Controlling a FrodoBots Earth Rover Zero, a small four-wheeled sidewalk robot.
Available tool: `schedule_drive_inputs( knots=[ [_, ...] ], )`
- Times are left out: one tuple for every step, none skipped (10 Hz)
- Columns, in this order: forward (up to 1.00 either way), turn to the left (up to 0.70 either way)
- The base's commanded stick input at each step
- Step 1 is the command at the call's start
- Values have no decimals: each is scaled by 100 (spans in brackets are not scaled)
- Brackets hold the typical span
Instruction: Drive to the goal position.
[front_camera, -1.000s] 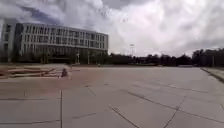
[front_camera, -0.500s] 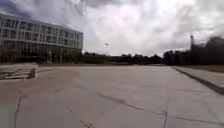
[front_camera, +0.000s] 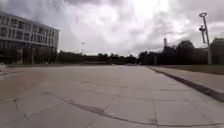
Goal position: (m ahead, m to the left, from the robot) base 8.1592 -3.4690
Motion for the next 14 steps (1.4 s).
schedule_drive_inputs(
  knots=[
    [70, -35],
    [70, -35],
    [70, -35],
    [77, -35],
    [85, -34],
    [85, -34],
    [100, -39],
    [100, -12],
    [100, -1],
    [100, 0],
    [100, 0],
    [100, 0],
    [100, 0],
    [100, 0]
  ],
)
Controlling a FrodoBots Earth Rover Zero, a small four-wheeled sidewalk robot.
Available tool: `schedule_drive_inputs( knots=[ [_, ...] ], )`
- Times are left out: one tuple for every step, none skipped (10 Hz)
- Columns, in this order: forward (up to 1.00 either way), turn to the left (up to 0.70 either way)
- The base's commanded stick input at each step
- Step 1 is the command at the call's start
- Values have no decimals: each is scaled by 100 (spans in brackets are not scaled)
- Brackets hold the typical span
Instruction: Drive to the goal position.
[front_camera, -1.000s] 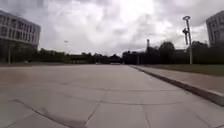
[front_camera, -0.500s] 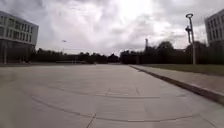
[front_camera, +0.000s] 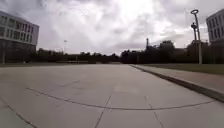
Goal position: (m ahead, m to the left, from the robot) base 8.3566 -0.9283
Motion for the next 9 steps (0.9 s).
schedule_drive_inputs(
  knots=[
    [100, 0],
    [100, 0],
    [100, 0],
    [100, 0],
    [100, 0],
    [100, 0],
    [100, 0],
    [100, 0],
    [100, 0]
  ],
)
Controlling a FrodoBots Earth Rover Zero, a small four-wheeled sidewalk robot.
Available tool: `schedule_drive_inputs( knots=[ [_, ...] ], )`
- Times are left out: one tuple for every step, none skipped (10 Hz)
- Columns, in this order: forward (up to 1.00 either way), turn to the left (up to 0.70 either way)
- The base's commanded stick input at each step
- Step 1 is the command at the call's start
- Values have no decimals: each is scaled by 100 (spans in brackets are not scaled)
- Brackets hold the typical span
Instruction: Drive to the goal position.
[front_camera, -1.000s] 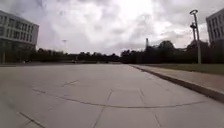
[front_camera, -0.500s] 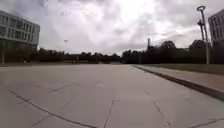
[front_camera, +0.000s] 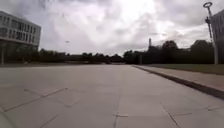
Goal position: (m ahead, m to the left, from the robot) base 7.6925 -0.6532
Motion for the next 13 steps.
schedule_drive_inputs(
  knots=[
    [100, 0],
    [100, 0],
    [100, 0],
    [100, 0],
    [100, 0],
    [100, 0],
    [100, 0],
    [100, 0],
    [100, 0],
    [100, 0],
    [100, 0],
    [100, 0],
    [100, 0]
  ],
)
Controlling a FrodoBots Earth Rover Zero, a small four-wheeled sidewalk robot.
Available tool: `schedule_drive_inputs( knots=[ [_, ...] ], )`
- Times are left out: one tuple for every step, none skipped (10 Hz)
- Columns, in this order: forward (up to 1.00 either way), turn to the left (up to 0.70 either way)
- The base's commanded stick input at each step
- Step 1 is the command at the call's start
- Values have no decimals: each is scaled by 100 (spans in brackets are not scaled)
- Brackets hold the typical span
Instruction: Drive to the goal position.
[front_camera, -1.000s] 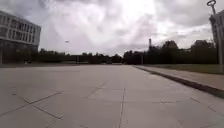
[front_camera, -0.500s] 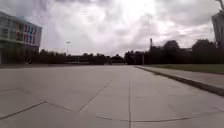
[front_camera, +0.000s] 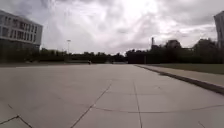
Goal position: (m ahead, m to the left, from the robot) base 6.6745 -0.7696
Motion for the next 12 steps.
schedule_drive_inputs(
  knots=[
    [100, 0],
    [100, 0],
    [100, 0],
    [100, 0],
    [100, 0],
    [100, 0],
    [100, 0],
    [100, 0],
    [100, 0],
    [100, 0],
    [100, 0],
    [100, 0]
  ],
)
